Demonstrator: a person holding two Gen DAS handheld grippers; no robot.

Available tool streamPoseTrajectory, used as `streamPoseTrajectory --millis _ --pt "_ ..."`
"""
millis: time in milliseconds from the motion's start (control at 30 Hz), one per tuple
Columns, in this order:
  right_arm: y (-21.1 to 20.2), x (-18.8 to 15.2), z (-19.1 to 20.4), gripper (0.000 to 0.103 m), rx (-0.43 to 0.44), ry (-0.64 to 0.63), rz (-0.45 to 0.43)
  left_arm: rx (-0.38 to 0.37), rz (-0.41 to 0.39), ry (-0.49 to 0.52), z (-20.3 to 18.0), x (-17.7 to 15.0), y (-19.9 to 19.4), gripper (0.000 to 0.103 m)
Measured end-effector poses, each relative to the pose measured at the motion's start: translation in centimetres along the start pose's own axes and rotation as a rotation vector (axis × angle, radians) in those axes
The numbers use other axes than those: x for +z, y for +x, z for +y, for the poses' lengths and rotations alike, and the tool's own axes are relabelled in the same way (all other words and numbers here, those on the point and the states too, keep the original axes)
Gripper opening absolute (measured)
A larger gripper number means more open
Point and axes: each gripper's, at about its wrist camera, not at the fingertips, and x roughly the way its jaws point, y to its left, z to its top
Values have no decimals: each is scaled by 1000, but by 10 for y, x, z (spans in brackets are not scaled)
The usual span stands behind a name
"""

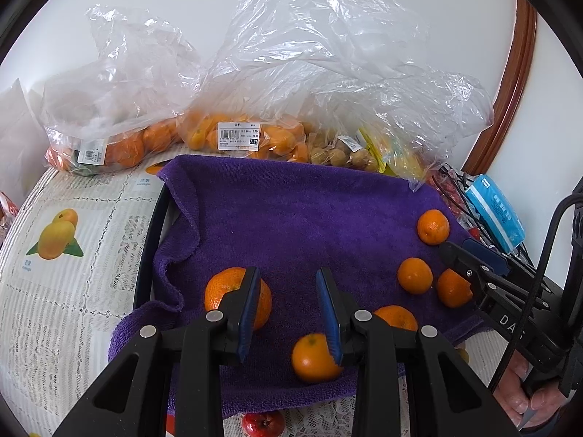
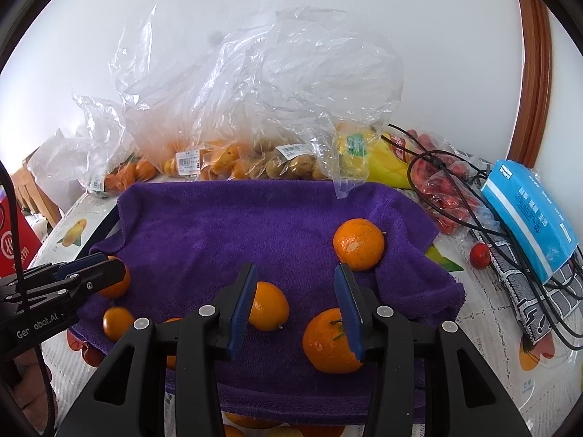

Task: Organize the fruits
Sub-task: 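Lower the oranges onto the purple towel and open both tools, then withdraw both open tools from the placed oranges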

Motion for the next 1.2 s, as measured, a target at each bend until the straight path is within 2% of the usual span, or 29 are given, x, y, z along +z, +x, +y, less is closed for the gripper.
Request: streamPoseTrajectory --millis 400,767,1200 --pt "1 -1 1 45 1 0 2 2 2 0 0 0 0 31" --pt "-3 -1 -2 53 3 17 -4 -18 -32 -7 0 1 -11 48" --pt "-25 0 8 59 -30 -24 -70 -17 -22 -13 -3 0 -17 48"
